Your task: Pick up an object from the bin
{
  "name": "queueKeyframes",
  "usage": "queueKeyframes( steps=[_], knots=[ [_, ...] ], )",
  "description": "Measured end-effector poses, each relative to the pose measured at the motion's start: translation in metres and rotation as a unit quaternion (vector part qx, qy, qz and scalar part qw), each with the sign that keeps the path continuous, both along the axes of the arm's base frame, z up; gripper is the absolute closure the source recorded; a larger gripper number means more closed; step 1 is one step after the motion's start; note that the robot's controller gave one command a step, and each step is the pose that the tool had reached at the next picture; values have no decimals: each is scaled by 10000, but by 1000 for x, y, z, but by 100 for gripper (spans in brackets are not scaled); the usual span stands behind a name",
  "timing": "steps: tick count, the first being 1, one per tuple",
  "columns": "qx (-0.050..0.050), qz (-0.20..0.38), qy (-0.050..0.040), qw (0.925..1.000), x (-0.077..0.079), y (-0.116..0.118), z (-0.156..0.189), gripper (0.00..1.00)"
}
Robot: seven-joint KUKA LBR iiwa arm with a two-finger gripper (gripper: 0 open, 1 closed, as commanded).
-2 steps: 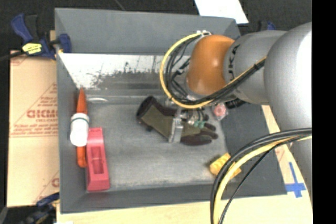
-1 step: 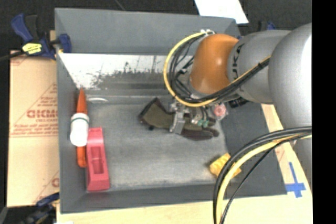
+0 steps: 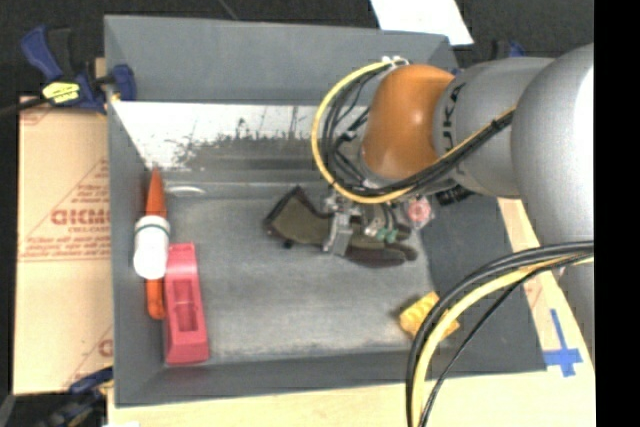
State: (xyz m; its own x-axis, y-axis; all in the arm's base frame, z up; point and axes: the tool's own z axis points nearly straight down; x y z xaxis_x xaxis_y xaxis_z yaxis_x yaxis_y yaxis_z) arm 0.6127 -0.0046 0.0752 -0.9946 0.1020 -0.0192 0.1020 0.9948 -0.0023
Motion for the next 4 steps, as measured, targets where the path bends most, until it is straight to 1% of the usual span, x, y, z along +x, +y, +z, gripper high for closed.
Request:
queueKeyframes(
  steps=[1,2,4],
  knots=[
    [-1,0,4,10000,-1,0,18,100],
    [-1,1,4,10000,-1,-1,54,100],
    [-2,4,-31,10000,1,-1,91,100]
  ],
)
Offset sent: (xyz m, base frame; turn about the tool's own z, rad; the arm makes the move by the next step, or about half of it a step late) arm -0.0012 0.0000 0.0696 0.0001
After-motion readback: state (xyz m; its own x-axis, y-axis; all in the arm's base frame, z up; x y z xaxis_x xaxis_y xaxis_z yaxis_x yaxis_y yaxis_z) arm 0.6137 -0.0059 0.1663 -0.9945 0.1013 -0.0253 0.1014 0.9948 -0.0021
